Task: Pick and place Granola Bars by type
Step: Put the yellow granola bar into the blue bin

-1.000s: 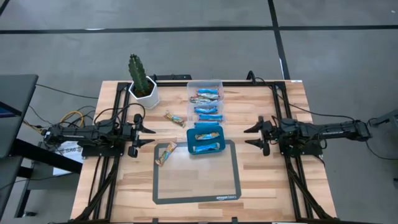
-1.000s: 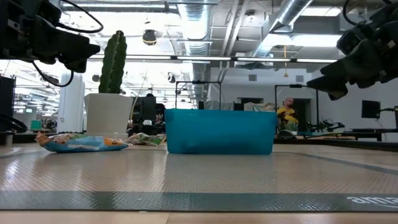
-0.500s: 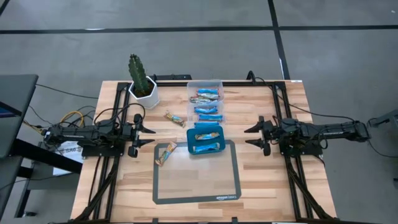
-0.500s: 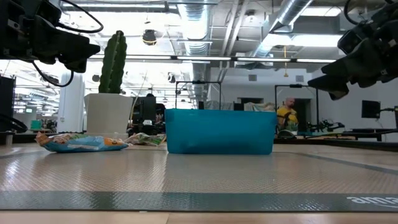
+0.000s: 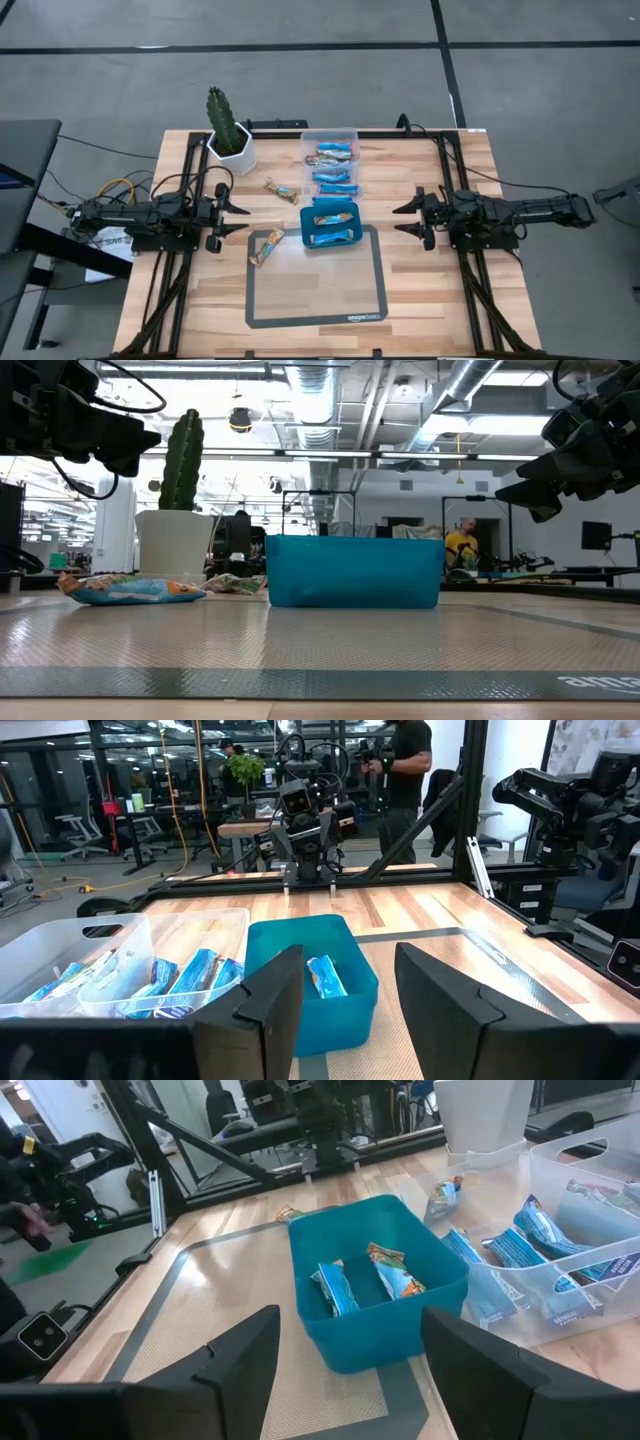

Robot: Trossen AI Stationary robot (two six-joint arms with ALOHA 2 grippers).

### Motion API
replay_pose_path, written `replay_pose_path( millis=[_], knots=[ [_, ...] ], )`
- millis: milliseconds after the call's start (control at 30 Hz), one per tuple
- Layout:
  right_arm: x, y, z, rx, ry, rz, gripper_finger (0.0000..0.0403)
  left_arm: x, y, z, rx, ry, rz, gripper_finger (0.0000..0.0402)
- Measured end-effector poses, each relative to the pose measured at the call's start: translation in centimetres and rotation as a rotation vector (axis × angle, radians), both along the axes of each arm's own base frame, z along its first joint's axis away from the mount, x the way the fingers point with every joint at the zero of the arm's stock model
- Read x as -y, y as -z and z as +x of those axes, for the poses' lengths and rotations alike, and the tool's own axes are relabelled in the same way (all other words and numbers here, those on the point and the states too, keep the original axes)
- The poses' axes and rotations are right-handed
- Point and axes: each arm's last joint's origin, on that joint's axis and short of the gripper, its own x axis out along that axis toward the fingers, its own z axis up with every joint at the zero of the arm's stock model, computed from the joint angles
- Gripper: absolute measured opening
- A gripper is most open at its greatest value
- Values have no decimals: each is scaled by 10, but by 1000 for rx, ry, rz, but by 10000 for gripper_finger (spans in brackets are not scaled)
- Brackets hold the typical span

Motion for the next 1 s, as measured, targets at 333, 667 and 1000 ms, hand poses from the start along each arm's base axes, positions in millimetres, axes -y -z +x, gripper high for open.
replay_pose_path(
  millis=[333, 667, 1000],
  knots=[
    [0, 0, 0, -1, 0, 0, 235, 1, -3, 0, -14, 61, -517, 153],
    [0, 0, 0, -1, 0, 0, 235, 0, -14, -3, -98, 25, -739, 153],
    [0, 0, 0, -1, 0, 0, 235, -3, -83, 27, -366, -245, -496, 153]
  ],
)
